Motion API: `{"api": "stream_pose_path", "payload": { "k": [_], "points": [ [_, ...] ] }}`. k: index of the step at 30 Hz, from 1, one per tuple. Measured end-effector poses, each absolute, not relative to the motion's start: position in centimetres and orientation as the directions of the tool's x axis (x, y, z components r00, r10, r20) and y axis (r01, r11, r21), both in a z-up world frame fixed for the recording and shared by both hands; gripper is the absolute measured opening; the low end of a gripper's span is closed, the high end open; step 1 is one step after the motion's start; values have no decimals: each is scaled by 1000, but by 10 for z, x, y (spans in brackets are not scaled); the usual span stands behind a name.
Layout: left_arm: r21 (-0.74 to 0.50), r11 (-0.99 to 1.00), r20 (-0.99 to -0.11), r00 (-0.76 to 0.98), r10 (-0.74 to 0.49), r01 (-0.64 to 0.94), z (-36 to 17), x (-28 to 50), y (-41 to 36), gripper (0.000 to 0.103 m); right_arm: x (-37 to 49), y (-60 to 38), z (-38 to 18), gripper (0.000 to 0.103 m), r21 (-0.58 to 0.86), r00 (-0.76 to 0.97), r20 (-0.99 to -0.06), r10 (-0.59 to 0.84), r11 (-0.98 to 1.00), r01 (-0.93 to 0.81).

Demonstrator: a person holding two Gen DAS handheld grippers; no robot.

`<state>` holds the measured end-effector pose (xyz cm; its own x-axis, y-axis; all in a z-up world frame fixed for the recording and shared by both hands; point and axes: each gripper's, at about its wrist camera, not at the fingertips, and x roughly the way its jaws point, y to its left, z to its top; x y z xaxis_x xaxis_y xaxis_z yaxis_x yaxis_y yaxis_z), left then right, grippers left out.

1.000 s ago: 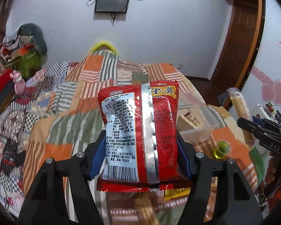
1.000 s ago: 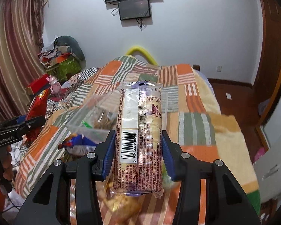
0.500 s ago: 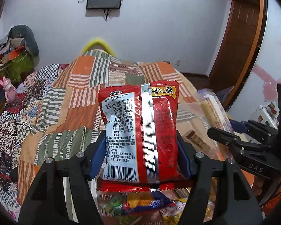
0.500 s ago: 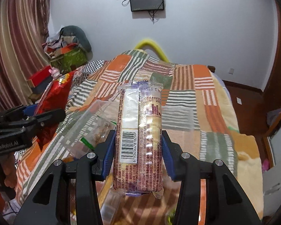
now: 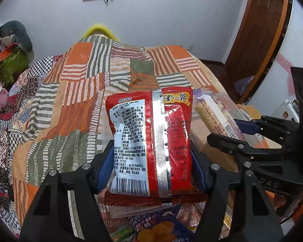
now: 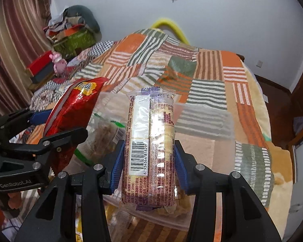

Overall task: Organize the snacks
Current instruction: 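Place the long bread in the box with the right tool while the left drops the red bag in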

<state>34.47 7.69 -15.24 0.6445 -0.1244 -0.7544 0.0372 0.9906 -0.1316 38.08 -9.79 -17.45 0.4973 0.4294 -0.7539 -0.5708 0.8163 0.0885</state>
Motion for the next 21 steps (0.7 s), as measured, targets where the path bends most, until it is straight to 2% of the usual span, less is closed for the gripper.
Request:
{"api": "stream_pose_path", "payload": {
  "k": [4, 5, 8, 21],
  "points": [
    [-137, 991, -768, 630, -112, 10, -159, 349, 77, 68, 383, -99, -177, 45, 114, 469, -764, 443, 808, -578],
    [-133, 991, -769, 631, -103, -1, -158, 348, 78, 68, 384, -99, -176, 53, 113, 474, -763, 441, 812, -573],
    [-132, 991, -764, 638, -102, 0, -154, 344, 80, 69, 382, -101, -170, 64, 93, 507, -747, 431, 823, -561],
    [-86, 996, -702, 708, -79, 25, -112, 271, 81, 78, 331, -137, -135, 64, 22, 601, -664, 445, 815, -579]
  ]
}}
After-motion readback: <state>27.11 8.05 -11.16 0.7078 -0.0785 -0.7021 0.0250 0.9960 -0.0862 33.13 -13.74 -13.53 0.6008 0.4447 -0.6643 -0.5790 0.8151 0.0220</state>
